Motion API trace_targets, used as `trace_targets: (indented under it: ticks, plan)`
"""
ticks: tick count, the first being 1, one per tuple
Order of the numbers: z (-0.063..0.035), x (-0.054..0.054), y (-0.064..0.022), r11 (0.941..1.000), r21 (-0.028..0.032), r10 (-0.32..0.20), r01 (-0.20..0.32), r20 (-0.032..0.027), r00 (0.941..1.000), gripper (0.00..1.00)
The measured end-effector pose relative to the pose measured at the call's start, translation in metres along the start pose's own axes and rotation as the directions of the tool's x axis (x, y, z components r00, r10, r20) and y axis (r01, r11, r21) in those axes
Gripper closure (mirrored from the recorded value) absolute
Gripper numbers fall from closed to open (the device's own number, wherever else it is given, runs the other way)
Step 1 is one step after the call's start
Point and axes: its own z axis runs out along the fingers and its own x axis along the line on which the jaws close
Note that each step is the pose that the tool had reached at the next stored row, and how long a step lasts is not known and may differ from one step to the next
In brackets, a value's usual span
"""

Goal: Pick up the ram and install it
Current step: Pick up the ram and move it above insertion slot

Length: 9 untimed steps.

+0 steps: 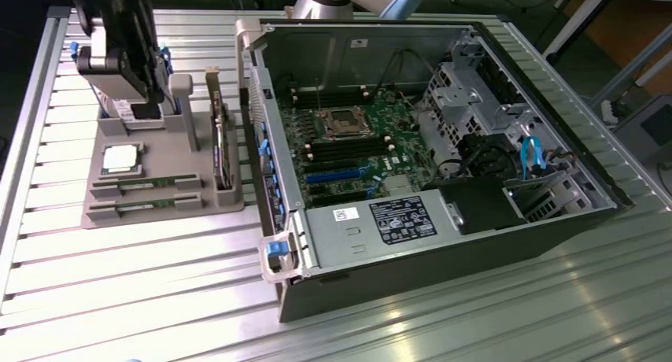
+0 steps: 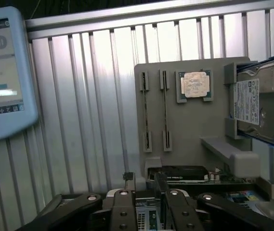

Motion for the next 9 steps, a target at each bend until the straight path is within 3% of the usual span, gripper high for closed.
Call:
trace_targets:
  ticks: [9]
  plan:
    - [0.0065, 0.0011, 0.0095, 1.0000, 0.0000, 0.000, 0.000, 0.0000, 1.0000, 0.71]
